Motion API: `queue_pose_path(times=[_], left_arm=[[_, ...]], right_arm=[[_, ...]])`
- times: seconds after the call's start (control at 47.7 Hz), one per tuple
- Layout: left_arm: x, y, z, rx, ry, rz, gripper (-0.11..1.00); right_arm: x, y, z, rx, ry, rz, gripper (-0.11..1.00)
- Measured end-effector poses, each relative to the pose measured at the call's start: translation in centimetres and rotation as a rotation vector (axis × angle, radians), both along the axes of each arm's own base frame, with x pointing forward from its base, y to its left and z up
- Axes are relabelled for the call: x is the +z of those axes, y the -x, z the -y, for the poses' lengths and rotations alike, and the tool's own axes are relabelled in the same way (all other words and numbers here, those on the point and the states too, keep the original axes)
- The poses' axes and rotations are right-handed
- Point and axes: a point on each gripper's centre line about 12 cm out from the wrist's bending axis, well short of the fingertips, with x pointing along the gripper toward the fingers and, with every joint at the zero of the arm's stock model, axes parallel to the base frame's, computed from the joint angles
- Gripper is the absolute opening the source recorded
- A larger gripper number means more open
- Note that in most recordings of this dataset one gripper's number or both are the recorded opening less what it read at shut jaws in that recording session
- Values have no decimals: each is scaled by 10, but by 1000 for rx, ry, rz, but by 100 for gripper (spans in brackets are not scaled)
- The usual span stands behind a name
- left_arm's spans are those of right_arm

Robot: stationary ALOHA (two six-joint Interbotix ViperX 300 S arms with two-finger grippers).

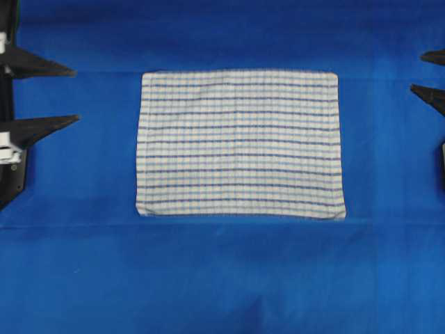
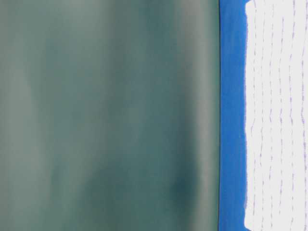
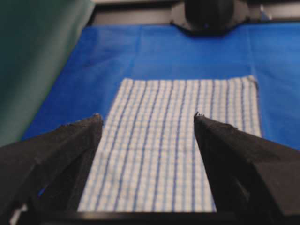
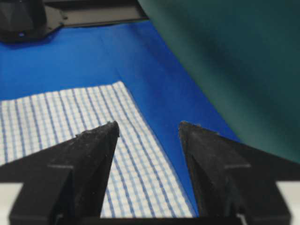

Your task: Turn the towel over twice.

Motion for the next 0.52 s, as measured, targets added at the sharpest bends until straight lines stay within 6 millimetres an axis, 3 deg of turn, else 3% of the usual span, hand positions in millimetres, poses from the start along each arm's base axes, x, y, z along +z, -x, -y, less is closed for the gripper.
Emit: queue_pose_path(times=[0.23, 0.524], left_arm=[[-24, 25, 4, 1, 4, 22, 75], [-49, 30, 3, 20, 70, -27, 75]], right_arm=[[-34, 14, 4, -4, -41, -1, 61], [-62, 19, 5, -10, -88, -10, 59]])
